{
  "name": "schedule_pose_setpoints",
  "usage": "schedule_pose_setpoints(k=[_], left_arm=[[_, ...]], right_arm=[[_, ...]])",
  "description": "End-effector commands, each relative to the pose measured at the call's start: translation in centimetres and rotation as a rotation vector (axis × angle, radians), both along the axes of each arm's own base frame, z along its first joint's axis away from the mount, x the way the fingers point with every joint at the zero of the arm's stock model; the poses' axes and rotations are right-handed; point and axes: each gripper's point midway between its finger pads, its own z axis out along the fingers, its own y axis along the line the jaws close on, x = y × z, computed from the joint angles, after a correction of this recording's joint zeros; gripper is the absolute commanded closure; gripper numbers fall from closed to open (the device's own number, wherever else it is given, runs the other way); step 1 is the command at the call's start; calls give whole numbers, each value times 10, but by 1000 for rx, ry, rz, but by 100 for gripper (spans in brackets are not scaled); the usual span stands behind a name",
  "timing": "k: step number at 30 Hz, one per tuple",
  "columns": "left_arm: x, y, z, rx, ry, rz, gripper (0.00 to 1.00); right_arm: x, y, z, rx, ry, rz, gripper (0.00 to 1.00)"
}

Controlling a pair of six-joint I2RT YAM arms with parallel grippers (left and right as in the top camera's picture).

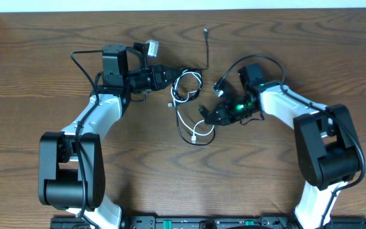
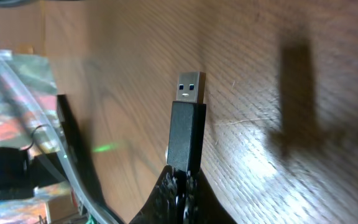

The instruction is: Untangle cables

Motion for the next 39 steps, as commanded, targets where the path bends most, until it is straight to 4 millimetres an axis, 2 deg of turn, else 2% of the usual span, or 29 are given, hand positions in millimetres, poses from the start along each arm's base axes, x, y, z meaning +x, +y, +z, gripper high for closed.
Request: schedule_pose_setpoints(k=[1,6,8,11,14,17,19,21,24,25,26,27,28,29,30,31,33,35,37,39], left_arm=[[-8,-2,5,-62,20,-60,92],[-6,4,4,-63,32,-45,93],[-6,5,3,-63,39,-41,92],[-6,6,2,-62,47,-39,93],[-6,6,2,-62,47,-40,93],[-7,6,1,-62,52,-40,93],[-7,6,1,-62,55,-39,92],[-7,6,0,-62,58,-39,93],[-8,6,0,-62,62,-39,92],[-8,6,0,-62,62,-39,93],[-8,6,0,-62,62,-39,93],[-8,6,0,-62,62,-39,92],[-8,6,-1,-62,66,-39,93],[-8,6,-1,-62,70,-39,93],[-9,6,-2,-62,77,-39,93],[-10,6,-3,-62,85,-39,93],[-11,6,-4,-62,100,-39,92],[-12,6,-5,-62,104,-39,92],[-12,6,-5,-62,107,-39,92],[-12,6,-5,-62,107,-39,93]], right_arm=[[1,1,-12,-134,30,-73,99],[4,-8,-29,-280,-14,-103,99],[6,-10,-28,-276,-11,-112,99],[12,-14,-12,-220,-8,-135,91],[19,-26,4,-221,-38,-166,74],[24,-38,21,-230,-85,-186,43],[27,-44,30,-242,-109,-203,28],[29,-45,40,-237,-137,-211,20],[27,-31,57,-155,-162,-183,19],[26,-24,61,-120,-153,-177,24],[26,-20,62,-112,-126,-203,45],[27,-20,60,-121,-87,-245,58],[30,-18,58,-133,-30,-311,64],[31,-16,57,-138,8,-356,63],[33,-13,55,-146,27,-392,46],[36,-10,53,-153,23,-408,35],[43,7,56,-136,-55,-396,42],[47,15,60,-127,-86,-402,43],[53,15,58,-151,-82,-471,44],[60,5,51,-209,-50,-588,43]])
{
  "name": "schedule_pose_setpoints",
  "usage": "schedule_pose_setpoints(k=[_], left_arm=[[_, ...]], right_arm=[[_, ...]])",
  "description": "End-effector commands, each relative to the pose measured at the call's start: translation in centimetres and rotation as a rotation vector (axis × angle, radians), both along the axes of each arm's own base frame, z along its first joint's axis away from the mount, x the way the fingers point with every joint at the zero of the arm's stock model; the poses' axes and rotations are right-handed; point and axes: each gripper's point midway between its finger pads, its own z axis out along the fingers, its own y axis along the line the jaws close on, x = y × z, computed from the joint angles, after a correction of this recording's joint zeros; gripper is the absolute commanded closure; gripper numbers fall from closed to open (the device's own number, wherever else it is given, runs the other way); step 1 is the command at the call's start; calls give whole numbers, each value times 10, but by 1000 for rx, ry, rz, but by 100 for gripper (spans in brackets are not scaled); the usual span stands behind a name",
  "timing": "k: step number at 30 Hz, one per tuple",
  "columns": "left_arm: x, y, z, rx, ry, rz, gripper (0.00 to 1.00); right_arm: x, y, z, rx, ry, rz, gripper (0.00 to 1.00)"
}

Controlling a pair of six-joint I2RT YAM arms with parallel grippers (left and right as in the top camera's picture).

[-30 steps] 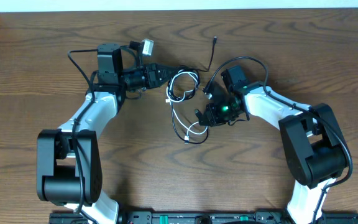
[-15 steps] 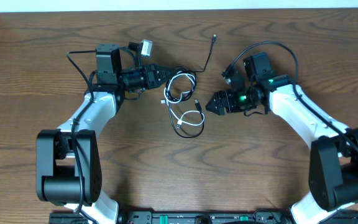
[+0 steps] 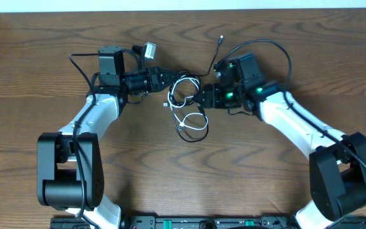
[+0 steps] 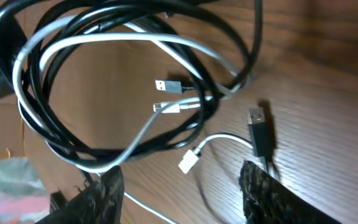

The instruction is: Untangle cables

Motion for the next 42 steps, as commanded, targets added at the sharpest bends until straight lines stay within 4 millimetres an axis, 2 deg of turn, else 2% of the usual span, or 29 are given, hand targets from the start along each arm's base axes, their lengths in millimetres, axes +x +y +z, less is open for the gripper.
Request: schedule_pose_setpoints(k=[1,3,7,13,19,23,28,35,38,42], left_arm=[[-1,1,-4,-13,21,-11,92],[-2,0,-4,-15,21,-14,92],[-3,-1,-4,-15,22,-17,93],[-7,-6,-1,-31,21,-45,92],[-7,-6,-1,-31,21,-45,92],[-7,-5,-1,-31,21,-44,92],[-7,-5,-1,-31,22,-44,92],[-7,-6,-1,-31,22,-46,93],[-8,-7,-1,-31,22,-49,93],[-8,-9,-2,-28,21,-50,92]], right_arm=[[14,-17,-17,-90,72,-242,42],[16,-17,-18,-103,67,-267,41],[19,-5,-14,-82,29,-256,42],[21,1,-31,-70,99,-337,43],[25,28,-37,13,85,-271,38],[29,33,-39,27,66,-266,37],[31,35,-37,35,56,-264,51],[23,44,-37,29,53,-242,48],[20,48,-38,21,48,-237,50],[19,49,-38,3,18,-205,76]])
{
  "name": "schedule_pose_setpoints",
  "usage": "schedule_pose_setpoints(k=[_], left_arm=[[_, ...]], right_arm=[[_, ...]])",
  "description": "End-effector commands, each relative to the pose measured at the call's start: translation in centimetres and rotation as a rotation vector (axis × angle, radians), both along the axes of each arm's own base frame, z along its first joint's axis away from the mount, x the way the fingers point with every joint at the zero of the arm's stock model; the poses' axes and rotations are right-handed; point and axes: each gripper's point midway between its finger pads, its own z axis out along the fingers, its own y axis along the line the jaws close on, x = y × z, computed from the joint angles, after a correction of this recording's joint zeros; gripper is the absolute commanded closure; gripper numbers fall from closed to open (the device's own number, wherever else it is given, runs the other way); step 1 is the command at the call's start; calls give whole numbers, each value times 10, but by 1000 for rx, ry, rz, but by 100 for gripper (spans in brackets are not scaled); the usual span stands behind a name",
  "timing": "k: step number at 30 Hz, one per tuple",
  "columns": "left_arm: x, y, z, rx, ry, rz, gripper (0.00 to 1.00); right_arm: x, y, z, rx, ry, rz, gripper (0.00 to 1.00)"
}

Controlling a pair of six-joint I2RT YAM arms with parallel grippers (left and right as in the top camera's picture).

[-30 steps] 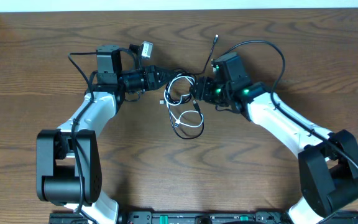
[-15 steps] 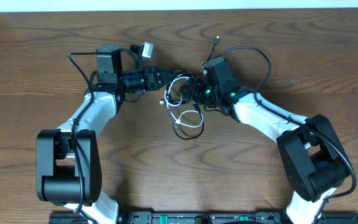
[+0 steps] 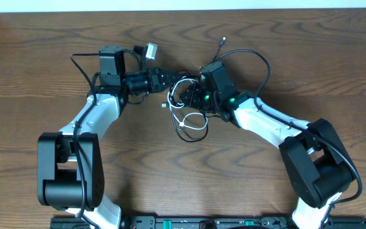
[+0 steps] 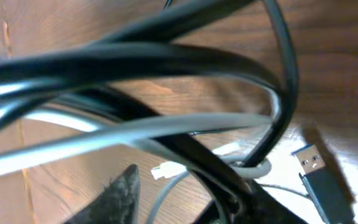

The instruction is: Untangle cables

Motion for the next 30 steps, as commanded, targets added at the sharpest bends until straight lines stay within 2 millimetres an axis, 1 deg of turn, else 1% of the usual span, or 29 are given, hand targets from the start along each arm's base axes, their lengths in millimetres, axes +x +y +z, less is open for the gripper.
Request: schedule_pose_setpoints(k=[1,3,4,6,8,9,13,17,21,24,30], left_arm=[[-3,-4,-4,-11,18,-21,93],[-3,-3,-5,-7,12,-20,93],[-2,-3,-5,-4,10,-16,93],[2,-1,-9,20,14,12,92],[5,2,-15,46,30,41,76],[6,4,-18,58,40,56,71],[11,10,-29,105,67,107,59],[13,11,-31,118,69,121,50],[15,17,-37,150,71,148,46],[20,31,-45,182,103,202,44],[23,60,-49,181,148,266,43]], right_arm=[[0,1,-2,-29,-37,37,83],[0,-1,-3,-43,-45,51,95],[-1,-2,-4,-49,-45,56,99],[-2,-5,-7,-64,-45,67,99],[-2,-6,-7,-77,-58,85,99],[-2,-7,-8,-82,-64,93,99],[-4,-8,-10,-107,-83,130,99],[-5,-9,-11,-114,-78,135,99],[-1,-14,-11,-115,-82,128,99],[3,-20,-9,-89,-68,124,99],[11,-35,-5,-33,-41,112,99]])
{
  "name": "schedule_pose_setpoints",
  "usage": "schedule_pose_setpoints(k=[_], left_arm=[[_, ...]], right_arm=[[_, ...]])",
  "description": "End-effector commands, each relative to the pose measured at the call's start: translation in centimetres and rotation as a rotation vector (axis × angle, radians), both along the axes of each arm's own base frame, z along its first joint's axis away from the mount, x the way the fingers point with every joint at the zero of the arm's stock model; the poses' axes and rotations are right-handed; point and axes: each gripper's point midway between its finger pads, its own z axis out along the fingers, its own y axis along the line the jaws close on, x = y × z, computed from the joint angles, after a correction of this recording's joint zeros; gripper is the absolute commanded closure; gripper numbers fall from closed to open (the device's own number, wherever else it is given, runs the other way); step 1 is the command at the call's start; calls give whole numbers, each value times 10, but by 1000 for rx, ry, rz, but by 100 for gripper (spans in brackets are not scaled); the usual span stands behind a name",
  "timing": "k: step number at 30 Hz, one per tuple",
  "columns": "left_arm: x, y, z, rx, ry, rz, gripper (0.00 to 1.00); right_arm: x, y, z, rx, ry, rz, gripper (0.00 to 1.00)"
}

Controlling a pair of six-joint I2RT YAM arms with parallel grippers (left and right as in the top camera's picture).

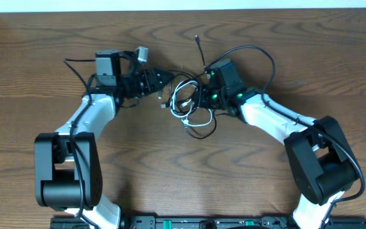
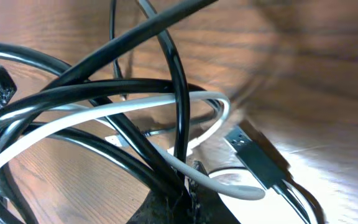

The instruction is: Untangle cables

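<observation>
A tangle of black and white cables (image 1: 184, 102) lies mid-table between the two arms. My right gripper (image 1: 200, 97) is at its right side. In the right wrist view the right gripper (image 2: 188, 186) is shut on black cable strands, and a white strand (image 2: 166, 102) loops over them. A black USB plug (image 2: 253, 155) lies just right of the jaws. My left gripper (image 1: 164, 83) is at the tangle's left edge, shut on the bundle, and its fingertip shows at the left of the right wrist view. A thin black cable end (image 1: 196, 38) trails toward the table's far side.
A white and black loop (image 1: 199, 124) of the tangle sags toward the near side. The right arm's own black lead (image 1: 262, 57) arcs above its wrist. The wooden table's far edge (image 1: 183, 9) runs along the top.
My right gripper stood open among the strands and is now shut on black cable. The left arm sits slightly further left. The thin cable end has shifted left.
First my right gripper held a black USB plug at the tangle's lower right. Then it stood open at the tangle's right, with the plug lying on the table. Then its open jaws were among the strands, and now they are shut on black cable. The left gripper stayed at the bundle.
</observation>
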Motion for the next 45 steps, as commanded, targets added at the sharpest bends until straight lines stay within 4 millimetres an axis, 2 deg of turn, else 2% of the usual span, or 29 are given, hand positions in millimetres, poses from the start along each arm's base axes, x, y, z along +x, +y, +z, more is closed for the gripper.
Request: schedule_pose_setpoints(k=[1,5,9,13,16,19,24,37,45], left_arm=[[4,20,-10,17,26,46,43],[2,21,-11,11,41,45,44],[-5,13,-14,9,71,26,59],[-22,5,-25,16,157,-3,61],[-23,4,-26,18,156,-8,61],[-24,1,-20,-10,144,-30,67],[-31,-13,2,-121,79,-137,67],[-28,-10,-5,-79,81,-113,68],[-31,-17,-5,-76,80,-133,68]], right_arm=[[3,-6,3,38,13,20,99],[9,-12,4,49,13,-2,99],[17,-13,10,80,0,-31,99],[22,-7,19,124,-23,-31,99],[24,-7,21,127,-31,-31,99],[24,-7,21,127,-31,-31,99],[24,-8,21,127,-32,-33,99],[28,-11,23,143,-25,-51,99],[29,-7,28,171,-35,-38,99]])
